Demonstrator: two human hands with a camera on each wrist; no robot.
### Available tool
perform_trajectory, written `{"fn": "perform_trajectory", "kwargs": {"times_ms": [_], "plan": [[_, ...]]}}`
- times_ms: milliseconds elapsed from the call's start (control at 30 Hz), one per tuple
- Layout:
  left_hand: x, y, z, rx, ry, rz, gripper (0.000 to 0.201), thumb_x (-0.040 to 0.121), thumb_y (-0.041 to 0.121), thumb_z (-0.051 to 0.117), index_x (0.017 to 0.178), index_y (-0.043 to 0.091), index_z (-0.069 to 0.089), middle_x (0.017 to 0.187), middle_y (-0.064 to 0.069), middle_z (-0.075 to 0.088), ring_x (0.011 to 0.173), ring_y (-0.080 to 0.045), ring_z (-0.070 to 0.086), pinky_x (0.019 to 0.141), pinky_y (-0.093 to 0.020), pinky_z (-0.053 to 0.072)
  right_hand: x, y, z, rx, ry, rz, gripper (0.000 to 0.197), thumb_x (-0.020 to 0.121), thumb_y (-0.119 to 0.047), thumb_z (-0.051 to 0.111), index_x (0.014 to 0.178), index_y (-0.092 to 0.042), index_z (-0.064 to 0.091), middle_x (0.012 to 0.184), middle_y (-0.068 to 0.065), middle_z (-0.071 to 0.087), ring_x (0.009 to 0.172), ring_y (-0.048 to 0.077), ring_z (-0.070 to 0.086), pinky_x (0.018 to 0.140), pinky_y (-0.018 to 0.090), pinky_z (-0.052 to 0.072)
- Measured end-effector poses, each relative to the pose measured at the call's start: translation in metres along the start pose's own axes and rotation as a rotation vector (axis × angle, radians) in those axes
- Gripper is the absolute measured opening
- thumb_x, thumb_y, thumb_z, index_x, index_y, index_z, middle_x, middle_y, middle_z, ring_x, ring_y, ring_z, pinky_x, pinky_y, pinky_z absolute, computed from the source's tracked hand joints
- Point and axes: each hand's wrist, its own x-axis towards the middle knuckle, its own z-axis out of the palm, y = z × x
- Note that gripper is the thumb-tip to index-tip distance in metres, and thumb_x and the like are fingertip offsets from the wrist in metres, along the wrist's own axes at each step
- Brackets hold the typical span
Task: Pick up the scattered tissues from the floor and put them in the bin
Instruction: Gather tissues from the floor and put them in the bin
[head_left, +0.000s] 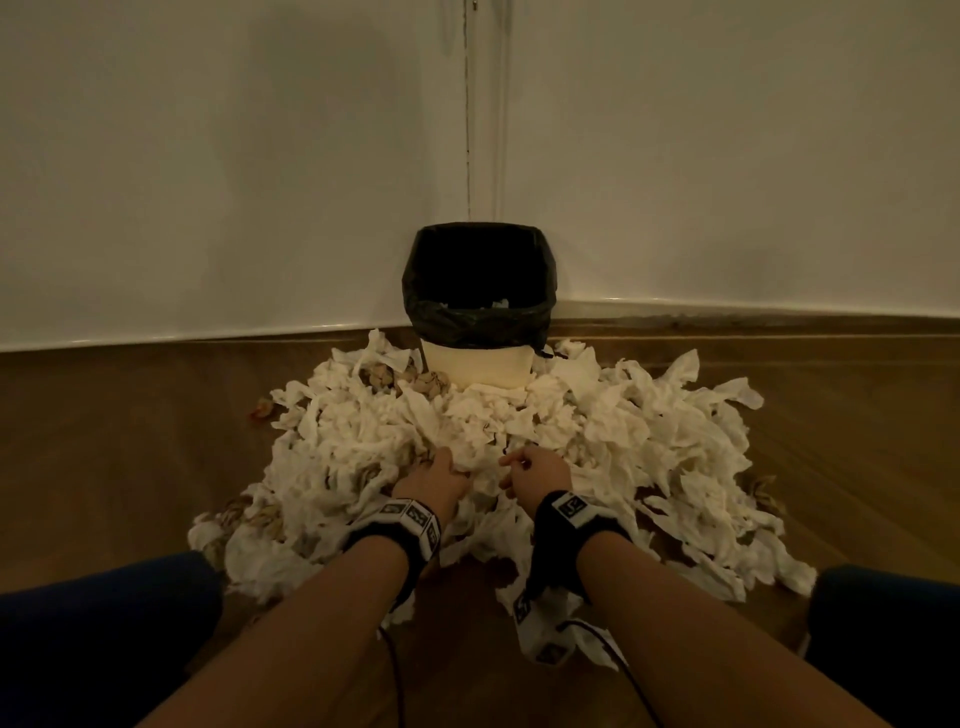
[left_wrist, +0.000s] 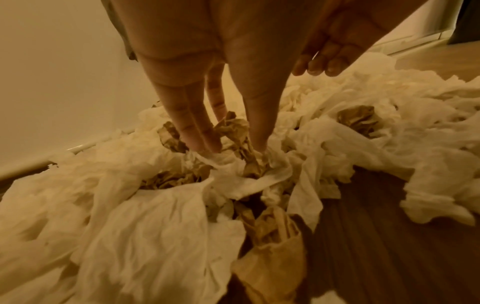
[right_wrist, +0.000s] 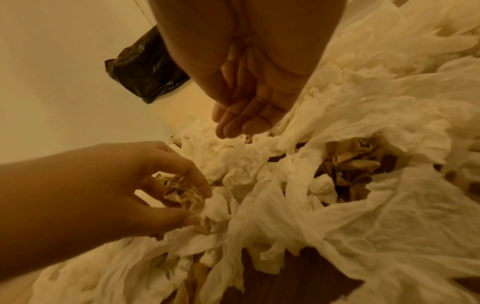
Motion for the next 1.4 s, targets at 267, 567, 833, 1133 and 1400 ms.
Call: {"fn": "perform_trajectory", "kwargs": {"times_ms": [267, 567, 833, 1133, 1400], "plan": [[0.013, -0.009, 0.005, -0.156, 0.043, -0.049, 0.042, 0.095, 0.015, 0.032, 0.137, 0.019, 0.034, 0.109, -0.018, 0.057, 0.087, -0.029, 0.055, 0.071, -0.035, 0.041, 0.006, 0.012, 0.011, -0.473, -0.114, -0.067, 0.024, 0.093, -0.018, 0.043, 0.105, -0.012, 0.064, 0.115, 0.008, 0.062, 0.103, 0.025, 0.058, 0.086, 0.033, 0.050], [0.006, -0.023, 0.003, -0.288, 0.135, -0.014, 0.014, 0.086, 0.008, 0.048, 0.087, 0.018, 0.058, 0.107, -0.006, 0.054, 0.100, -0.025, 0.052, 0.081, -0.031, 0.043, -0.007, 0.053, 0.029, -0.801, -0.246, -0.159, 0.047, 0.082, -0.030, 0.066, 0.120, -0.031, 0.040, 0.141, 0.011, 0.021, 0.124, 0.038, 0.035, 0.094, 0.043, 0.045], [0.002, -0.030, -0.001, -0.380, 0.253, 0.006, 0.025, 0.089, 0.008, 0.046, 0.103, 0.022, 0.061, 0.114, -0.001, 0.052, 0.103, -0.022, 0.051, 0.082, -0.030, 0.043, -0.002, 0.048, 0.025, -0.740, -0.212, -0.204, 0.027, 0.093, -0.014, 0.048, 0.117, -0.010, 0.061, 0.132, 0.011, 0.038, 0.113, 0.027, 0.049, 0.098, 0.031, 0.040], [-0.001, -0.030, -0.005, -0.466, 0.295, -0.031, 0.013, 0.085, 0.027, 0.063, 0.089, 0.015, 0.060, 0.097, 0.001, 0.038, 0.082, -0.014, 0.043, 0.077, -0.026, 0.041, -0.005, 0.034, 0.006, -0.739, -0.174, -0.219, 0.032, 0.093, -0.005, 0.046, 0.123, -0.006, 0.059, 0.130, 0.017, 0.050, 0.115, 0.030, 0.051, 0.096, 0.031, 0.040], [0.003, -0.030, -0.009, -0.529, 0.271, -0.076, 0.019, 0.086, 0.011, 0.062, 0.101, 0.014, 0.050, 0.114, -0.012, 0.051, 0.099, -0.026, 0.052, 0.080, -0.030, 0.042, 0.000, 0.034, 0.000, -0.570, -0.137, -0.166, 0.029, 0.093, -0.010, 0.048, 0.120, -0.009, 0.061, 0.126, 0.012, 0.058, 0.116, 0.027, 0.053, 0.095, 0.032, 0.043]]}}
